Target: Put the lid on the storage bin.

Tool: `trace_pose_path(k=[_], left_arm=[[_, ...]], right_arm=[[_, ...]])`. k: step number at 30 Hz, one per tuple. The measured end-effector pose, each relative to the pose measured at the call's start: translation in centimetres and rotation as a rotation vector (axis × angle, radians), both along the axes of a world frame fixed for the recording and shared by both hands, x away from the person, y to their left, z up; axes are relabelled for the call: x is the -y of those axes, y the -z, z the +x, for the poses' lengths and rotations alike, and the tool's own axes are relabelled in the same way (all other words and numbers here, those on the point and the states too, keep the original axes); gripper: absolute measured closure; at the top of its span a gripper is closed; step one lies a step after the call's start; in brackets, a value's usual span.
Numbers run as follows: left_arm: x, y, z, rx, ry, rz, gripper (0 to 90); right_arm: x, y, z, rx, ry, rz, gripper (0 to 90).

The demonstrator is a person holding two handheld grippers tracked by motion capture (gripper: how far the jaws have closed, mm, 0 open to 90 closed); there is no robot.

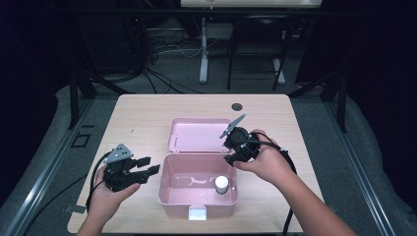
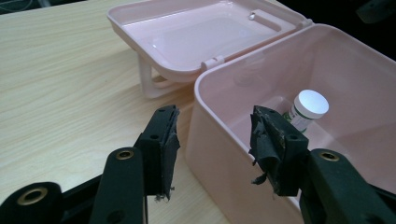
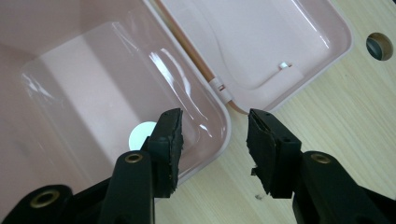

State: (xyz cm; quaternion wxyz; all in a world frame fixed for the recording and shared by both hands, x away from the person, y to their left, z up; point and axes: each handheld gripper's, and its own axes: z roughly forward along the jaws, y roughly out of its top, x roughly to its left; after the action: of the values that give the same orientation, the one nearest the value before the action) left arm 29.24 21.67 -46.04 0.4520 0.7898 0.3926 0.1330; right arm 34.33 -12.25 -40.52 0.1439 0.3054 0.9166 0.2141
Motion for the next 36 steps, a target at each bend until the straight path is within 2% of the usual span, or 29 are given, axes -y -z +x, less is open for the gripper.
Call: trace_pose_path(k=[4,7,9,12,15,23,36], left_arm=[[0.2,0.1,0.0,-0.008,0.021,-0.007,51.6],[0.5,0.1,-0.1,-0.012,0.032,-0.005,51.6],[0.6,0.1,-0.1,-0.011,0.039,-0.006,51.2],[0.8,0.2,-0.2,-0.007,0.046,-0.002,51.2],[1.0,0.2,-0.3,-0.009,0.047,0.006,51.3],[1.5,0.5,-0.3,-0.014,0.072,0.036,61.0],[1.8,0.9,-0.4,-0.025,0.088,0.066,70.0]], right_arm=[[0.5,0.0,0.3,0.001,0.041,0.03,54.5],[0.9,0.0,0.5,0.003,0.081,0.074,55.1],[1.1,0.0,0.6,0.008,0.096,0.076,55.2],[1.5,-0.1,0.9,0.012,0.128,0.114,55.7],[1.8,0.1,1.1,0.015,0.147,0.129,56.0],[2.6,0.4,1.8,0.016,0.202,0.155,56.8],[3.4,0.6,2.9,0.012,0.285,0.203,57.8]])
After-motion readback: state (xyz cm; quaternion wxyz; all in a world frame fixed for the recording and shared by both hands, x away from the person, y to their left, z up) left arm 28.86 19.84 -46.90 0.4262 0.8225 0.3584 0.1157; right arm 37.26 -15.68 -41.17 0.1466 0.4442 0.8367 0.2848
